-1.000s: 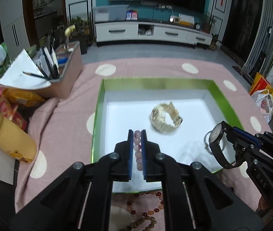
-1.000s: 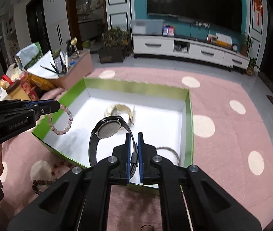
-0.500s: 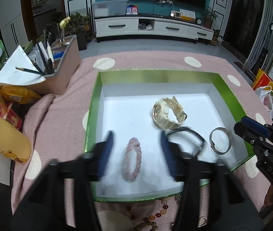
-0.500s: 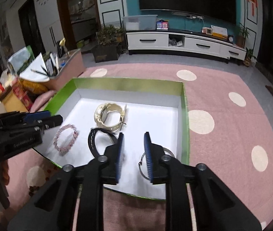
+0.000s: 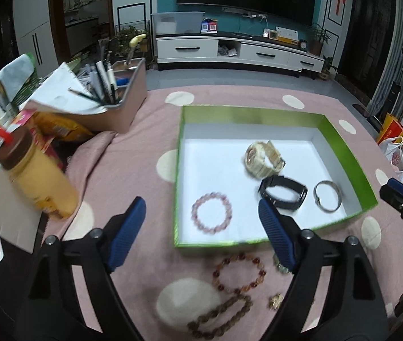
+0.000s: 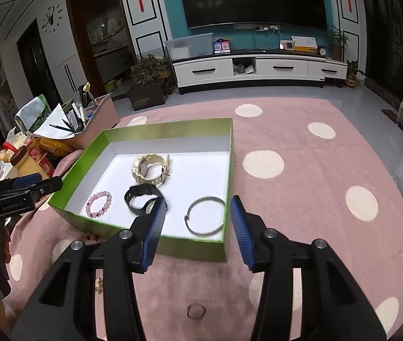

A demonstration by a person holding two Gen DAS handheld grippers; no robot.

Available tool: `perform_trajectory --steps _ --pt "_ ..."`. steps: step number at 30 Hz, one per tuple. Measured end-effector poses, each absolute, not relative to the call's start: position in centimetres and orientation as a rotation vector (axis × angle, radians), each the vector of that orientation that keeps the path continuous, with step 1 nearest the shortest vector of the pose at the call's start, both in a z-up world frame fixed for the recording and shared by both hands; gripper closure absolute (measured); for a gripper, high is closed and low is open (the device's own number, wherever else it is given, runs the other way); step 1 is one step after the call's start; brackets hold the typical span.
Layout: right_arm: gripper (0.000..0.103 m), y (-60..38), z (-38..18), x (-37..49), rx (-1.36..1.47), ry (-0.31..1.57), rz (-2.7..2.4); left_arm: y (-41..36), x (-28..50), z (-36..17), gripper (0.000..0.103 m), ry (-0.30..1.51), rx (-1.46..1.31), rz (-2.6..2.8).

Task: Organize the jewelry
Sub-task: 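Carry the bracelet and black watch into the green box and release both, then withdraw both tools from the box toward the remaining jewelry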

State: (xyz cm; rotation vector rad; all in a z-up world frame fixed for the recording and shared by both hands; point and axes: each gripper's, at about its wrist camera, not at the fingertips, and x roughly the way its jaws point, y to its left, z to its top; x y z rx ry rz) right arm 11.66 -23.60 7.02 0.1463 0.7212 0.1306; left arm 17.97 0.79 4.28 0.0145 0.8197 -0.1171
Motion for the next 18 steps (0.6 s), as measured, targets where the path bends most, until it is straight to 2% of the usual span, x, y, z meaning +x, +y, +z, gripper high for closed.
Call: perform_trajectory --steps 18 --pt "0.055 -25.1 3.5 5.6 0.175 0.810 0.123 5.0 10.4 -0.9 0.018 0.901 -0.049 -0.067"
